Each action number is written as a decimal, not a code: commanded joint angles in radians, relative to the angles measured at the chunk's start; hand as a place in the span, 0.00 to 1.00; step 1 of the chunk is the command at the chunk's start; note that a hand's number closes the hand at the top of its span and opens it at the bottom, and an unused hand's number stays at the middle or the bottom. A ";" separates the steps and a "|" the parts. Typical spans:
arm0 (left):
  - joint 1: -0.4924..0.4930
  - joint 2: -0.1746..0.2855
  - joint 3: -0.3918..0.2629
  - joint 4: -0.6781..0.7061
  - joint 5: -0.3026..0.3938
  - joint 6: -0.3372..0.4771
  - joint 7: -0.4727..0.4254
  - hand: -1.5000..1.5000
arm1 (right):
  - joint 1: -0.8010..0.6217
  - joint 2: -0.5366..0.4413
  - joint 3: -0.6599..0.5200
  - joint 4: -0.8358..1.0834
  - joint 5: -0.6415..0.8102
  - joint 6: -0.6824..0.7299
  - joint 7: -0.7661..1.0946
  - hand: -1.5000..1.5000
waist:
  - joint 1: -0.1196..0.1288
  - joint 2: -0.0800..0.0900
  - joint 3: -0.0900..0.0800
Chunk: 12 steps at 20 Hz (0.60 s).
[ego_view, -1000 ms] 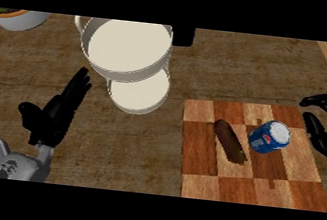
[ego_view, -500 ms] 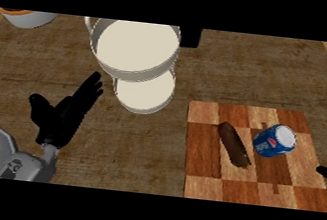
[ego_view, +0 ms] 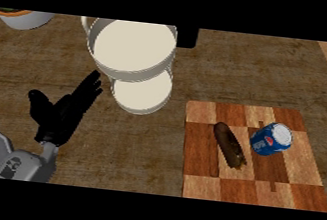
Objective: Pick the can from the cutting board and place it in the tiered basket
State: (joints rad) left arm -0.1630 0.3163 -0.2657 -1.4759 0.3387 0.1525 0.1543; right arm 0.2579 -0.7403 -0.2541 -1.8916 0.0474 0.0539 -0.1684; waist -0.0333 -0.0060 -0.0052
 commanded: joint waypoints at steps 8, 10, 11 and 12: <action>-0.009 -0.021 -0.003 -0.010 -0.024 -0.013 0.018 0.50 | 0.000 0.000 0.236 -0.522 0.254 -0.004 0.757 0.00 | 0.040 0.006 0.003; -0.006 -0.033 -0.003 -0.028 -0.035 -0.007 0.017 0.50 | -0.083 -0.008 0.288 -0.505 0.275 0.038 0.866 0.00 | 0.047 0.007 0.004; 0.027 -0.035 -0.043 -0.092 -0.041 -0.003 0.055 0.50 | -0.121 -0.005 0.351 -0.488 0.325 0.035 0.912 0.00 | 0.061 0.008 0.003; 0.024 -0.020 0.001 -0.027 -0.015 -0.058 0.002 0.50 | -0.090 0.044 0.409 -0.495 0.420 0.010 0.911 0.00 | 0.046 0.008 0.004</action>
State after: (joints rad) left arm -0.1644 0.2941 -0.2715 -1.4971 0.3177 0.1309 0.1710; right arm 0.2133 -0.7482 0.0083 -2.3487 0.3227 0.0710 0.5863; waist 0.0069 0.0001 -0.0028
